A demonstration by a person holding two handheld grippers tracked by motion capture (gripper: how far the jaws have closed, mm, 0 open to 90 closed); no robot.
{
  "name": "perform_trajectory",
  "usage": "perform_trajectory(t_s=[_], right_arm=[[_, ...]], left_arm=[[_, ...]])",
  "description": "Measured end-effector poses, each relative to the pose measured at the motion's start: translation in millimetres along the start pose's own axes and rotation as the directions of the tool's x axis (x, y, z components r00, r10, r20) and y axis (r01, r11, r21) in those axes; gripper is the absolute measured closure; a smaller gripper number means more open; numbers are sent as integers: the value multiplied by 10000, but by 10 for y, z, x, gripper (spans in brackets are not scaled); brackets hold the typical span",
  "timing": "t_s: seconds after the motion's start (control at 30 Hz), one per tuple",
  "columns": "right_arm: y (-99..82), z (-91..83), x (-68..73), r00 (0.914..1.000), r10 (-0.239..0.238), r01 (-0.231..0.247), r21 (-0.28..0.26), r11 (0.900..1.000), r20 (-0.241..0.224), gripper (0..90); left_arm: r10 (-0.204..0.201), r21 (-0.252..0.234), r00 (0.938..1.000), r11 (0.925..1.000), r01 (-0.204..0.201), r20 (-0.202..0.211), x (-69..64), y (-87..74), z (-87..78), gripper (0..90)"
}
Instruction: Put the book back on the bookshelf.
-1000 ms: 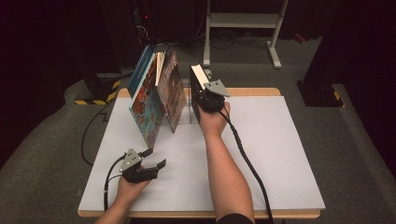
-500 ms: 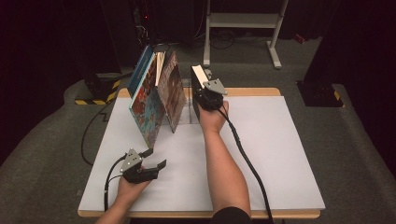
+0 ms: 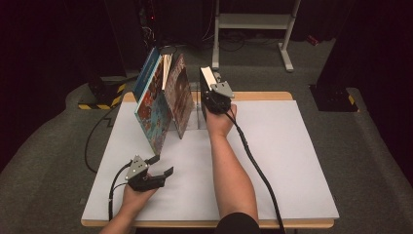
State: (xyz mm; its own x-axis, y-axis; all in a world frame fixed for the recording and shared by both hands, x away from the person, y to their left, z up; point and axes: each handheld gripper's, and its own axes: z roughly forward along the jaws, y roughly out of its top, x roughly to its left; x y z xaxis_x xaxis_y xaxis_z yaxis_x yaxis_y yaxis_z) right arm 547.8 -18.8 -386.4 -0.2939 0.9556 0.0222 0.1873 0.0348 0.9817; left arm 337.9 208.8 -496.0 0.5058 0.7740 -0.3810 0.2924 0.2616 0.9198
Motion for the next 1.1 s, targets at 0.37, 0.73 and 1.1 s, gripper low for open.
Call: perform_trajectory(t_s=[0.37, 0.73, 1.1], right_arm=[[-60, 7, 24, 9999, 46, -47, 15, 10000, 132, 515], [-155, -70, 2, 9996, -22, 38, 553, 9985, -276, 468], [-207, -146, 0, 9995, 67, -49, 630, 9980, -293, 477]], left_arm=[[-67, -6, 10000, 10000, 67, 34, -3, 0, 2, 244], [-41, 6, 10000, 10000, 41, 18, -4, -3, 5, 244], [-43, 1, 10000, 10000, 43, 3, -7, -5, 8, 244]])
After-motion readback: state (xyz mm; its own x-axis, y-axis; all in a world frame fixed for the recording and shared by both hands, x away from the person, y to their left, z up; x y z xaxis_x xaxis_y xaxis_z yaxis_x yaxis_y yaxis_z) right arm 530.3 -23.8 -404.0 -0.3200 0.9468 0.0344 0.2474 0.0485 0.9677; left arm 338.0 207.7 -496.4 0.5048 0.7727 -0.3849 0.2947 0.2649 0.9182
